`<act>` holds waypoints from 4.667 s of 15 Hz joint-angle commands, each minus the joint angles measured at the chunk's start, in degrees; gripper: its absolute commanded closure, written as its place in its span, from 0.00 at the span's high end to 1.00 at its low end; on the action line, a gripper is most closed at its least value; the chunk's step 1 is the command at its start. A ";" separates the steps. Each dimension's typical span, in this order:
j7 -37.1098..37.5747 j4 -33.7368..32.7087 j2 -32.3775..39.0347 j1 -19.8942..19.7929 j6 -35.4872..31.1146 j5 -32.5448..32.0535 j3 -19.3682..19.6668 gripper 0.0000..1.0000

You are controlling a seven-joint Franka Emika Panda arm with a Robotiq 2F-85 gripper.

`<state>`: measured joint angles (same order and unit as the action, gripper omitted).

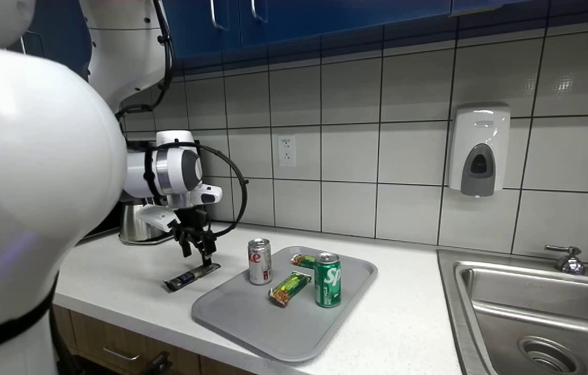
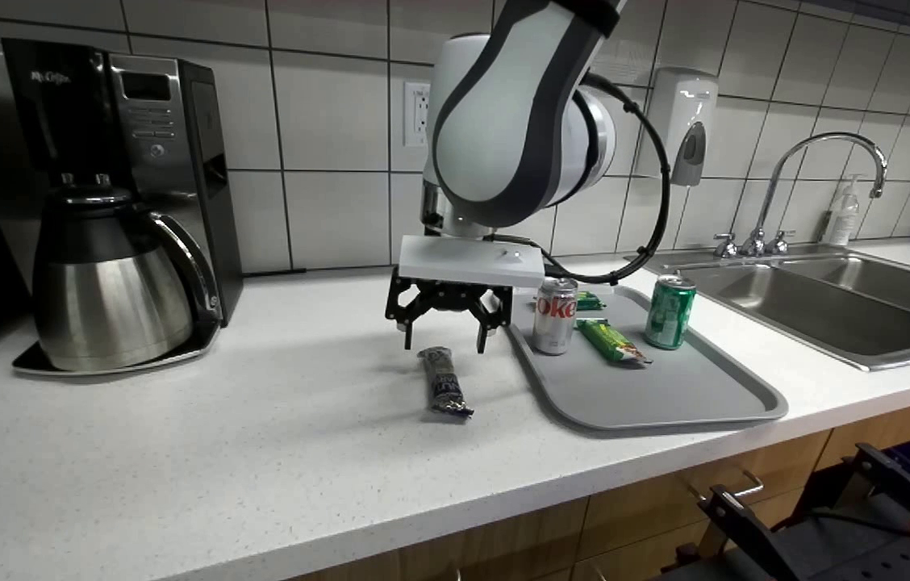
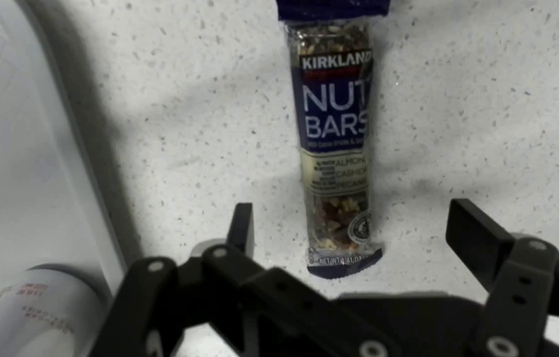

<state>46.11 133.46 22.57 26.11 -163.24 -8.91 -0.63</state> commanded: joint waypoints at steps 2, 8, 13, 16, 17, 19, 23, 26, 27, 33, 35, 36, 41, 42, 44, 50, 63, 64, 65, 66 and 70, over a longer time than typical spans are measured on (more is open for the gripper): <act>-0.26 0.02 -3.55 0.80 2.88 -0.67 1.28 1.00; 0.99 -0.18 -6.76 0.54 3.64 -2.50 2.78 1.00; 2.38 -0.16 -9.41 -0.24 4.09 -5.00 3.61 1.00; 1.73 -0.12 -10.67 -1.64 4.08 -5.17 3.23 1.00; 1.21 -0.06 -11.14 -2.33 4.07 -4.82 2.97 1.00; 0.54 0.11 -11.99 -3.61 3.77 -4.26 2.63 1.00; -0.87 0.72 -13.64 -6.39 3.50 -3.31 2.10 1.00; -1.64 1.22 -14.65 -8.25 3.46 -3.19 2.09 1.00; -2.14 1.58 -15.05 -8.94 3.40 -3.11 2.07 1.00; -6.61 3.78 -17.20 -12.84 3.07 -1.94 1.97 1.00; -8.64 4.45 -17.87 -14.14 3.06 -1.16 1.90 1.00; -9.80 4.93 -18.29 -14.84 2.93 -0.66 1.93 1.00; -18.40 6.71 -19.76 -18.16 2.75 4.21 1.77 1.00; -20.28 6.94 -19.92 -18.71 2.88 5.38 1.77 1.00; -23.92 7.49 -20.21 -19.85 3.02 7.52 1.89 1.00; -30.68 8.89 -20.94 -22.99 3.50 9.17 2.78 1.00; -30.89 10.91 -20.55 -25.47 4.56 5.72 4.24 1.00; -30.73 11.05 -20.40 -25.48 4.56 5.42 4.40 1.00; -30.57 11.18 -20.30 -25.52 4.46 5.12 4.52 1.00; -30.71 11.28 -20.14 -25.58 4.46 5.00 4.57 1.00; -31.25 11.38 -19.50 -25.65 4.35 5.19 4.72 1.00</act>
<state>15.58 144.48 3.88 1.37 -160.40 -2.66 4.31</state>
